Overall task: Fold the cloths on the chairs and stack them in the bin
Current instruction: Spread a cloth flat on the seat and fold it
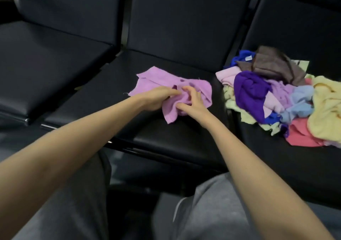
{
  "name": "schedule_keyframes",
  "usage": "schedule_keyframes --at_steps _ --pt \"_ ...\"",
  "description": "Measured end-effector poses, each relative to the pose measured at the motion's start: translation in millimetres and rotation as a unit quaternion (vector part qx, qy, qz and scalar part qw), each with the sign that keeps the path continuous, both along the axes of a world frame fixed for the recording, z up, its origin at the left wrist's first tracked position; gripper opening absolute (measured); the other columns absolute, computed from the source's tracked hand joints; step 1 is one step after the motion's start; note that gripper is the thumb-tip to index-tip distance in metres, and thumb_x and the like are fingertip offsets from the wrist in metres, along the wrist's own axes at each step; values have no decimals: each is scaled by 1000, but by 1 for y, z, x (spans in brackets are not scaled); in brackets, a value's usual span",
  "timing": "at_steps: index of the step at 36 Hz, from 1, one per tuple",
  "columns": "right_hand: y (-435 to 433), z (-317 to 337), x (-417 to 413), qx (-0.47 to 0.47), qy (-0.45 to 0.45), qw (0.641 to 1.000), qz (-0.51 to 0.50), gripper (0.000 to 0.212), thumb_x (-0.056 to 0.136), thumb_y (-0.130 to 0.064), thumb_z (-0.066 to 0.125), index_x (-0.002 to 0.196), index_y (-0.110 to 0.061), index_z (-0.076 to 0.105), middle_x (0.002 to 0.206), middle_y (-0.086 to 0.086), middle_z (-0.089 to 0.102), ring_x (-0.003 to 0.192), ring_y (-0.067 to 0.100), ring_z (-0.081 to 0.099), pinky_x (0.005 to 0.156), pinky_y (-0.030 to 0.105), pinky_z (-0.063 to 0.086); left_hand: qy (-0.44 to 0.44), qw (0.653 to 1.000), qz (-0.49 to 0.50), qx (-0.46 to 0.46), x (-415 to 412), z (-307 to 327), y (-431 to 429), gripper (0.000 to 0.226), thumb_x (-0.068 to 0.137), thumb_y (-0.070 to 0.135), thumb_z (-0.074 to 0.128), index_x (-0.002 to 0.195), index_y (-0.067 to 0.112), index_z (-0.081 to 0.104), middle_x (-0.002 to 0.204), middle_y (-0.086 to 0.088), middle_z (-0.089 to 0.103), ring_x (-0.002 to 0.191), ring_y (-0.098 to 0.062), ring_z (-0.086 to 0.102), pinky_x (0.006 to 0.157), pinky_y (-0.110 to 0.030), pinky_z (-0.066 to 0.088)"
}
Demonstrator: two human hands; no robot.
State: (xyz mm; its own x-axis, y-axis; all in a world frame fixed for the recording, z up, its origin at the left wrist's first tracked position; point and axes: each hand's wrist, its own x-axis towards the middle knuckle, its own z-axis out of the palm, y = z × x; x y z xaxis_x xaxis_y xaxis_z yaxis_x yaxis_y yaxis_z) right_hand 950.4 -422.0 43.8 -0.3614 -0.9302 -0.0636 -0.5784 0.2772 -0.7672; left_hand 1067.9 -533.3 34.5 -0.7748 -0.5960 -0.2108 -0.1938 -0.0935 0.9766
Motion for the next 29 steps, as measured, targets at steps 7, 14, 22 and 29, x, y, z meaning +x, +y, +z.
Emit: schedule_keyframes --at_steps 7,14,22,29 --pt "-7 -3 -2 -92 123 988 -4 45 90 -17 58 134 -16 47 128 4 44 114 17 45 84 16 34 -4 998 -5 -56 2 6 11 23 83 18 52 94 8 70 94 -4 66 92 -17 58 80 -30 44" --pt "-3 10 -9 -152 111 978 -87 14 86 -2 47 79 -12 54 84 -7 53 74 9 47 62 17 34 68 986 142 -55 0 36 13 16 77 12 57 70 9 71 65 3 68 65 -10 56 53 -16 44" --pt "-12 26 -3 -28 -131 981 -139 20 91 -11 44 74 -13 55 73 4 55 76 20 55 67 27 44 -51 971 -96 -211 10 32 18 43 90 2 45 121 31 55 108 5 64 92 -10 58 83 -24 49" --pt "-4 18 2 -44 14 999 -13 41 93 -14 50 132 -26 43 103 3 61 69 11 58 52 19 47 -30 937 -13 -348 5 15 25 32 83 1 62 111 16 62 95 -7 65 74 -10 61 71 -22 54"
